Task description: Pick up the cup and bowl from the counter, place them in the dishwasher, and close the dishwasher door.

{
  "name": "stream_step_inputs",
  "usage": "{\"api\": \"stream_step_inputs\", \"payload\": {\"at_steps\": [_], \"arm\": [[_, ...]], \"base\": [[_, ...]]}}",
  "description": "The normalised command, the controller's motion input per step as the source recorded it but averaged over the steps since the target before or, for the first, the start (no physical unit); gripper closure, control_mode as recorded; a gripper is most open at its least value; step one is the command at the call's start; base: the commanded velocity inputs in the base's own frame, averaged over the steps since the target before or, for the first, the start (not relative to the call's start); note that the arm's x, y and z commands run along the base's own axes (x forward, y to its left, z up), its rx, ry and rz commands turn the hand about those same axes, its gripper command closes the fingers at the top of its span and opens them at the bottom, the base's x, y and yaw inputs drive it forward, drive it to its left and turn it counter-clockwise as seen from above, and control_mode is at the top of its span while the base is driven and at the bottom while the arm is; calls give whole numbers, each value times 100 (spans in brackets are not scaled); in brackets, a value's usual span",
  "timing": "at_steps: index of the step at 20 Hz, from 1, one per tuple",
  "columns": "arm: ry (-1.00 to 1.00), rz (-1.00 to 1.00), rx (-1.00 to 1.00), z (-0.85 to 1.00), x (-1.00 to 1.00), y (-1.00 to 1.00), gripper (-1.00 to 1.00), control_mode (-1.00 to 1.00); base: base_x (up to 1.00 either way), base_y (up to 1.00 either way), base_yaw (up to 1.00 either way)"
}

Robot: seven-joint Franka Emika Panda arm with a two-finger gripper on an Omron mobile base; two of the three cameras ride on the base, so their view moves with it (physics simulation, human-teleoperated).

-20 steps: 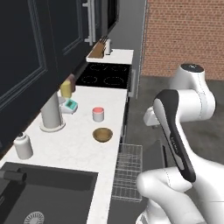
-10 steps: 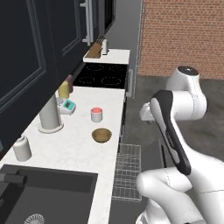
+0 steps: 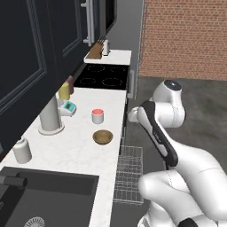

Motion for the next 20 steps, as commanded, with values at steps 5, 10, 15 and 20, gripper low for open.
{"api": "stream_step_inputs", "payload": {"at_steps": [5, 10, 15, 20], "arm": [[1, 0, 3, 0, 80, 7, -100, -100], [1, 0, 19, 0, 55, 0, -100, -100], [0, 0, 18, -12, 68, 14, -100, -100], [4, 0, 3, -3, 78, 28, -100, -100]], "base": [[0, 0, 0], [0, 0, 0], [0, 0, 0], [0, 0, 0]]}}
